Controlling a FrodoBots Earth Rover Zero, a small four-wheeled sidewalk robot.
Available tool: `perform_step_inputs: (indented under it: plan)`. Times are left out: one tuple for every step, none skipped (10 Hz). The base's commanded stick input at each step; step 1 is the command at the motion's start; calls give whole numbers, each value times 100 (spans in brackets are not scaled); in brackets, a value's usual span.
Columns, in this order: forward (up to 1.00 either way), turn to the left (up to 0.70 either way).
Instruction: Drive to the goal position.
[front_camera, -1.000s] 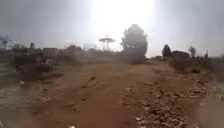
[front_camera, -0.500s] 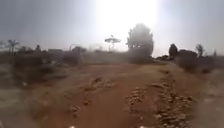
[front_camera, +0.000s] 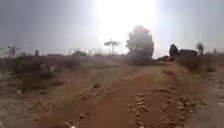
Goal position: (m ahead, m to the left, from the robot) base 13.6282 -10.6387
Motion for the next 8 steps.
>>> perform_step_inputs:
  plan:
    - [70,-14]
    - [70,-14]
    - [66,-13]
    - [56,-12]
    - [45,-10]
    - [45,-6]
    - [45,-1]
    - [45,-1]
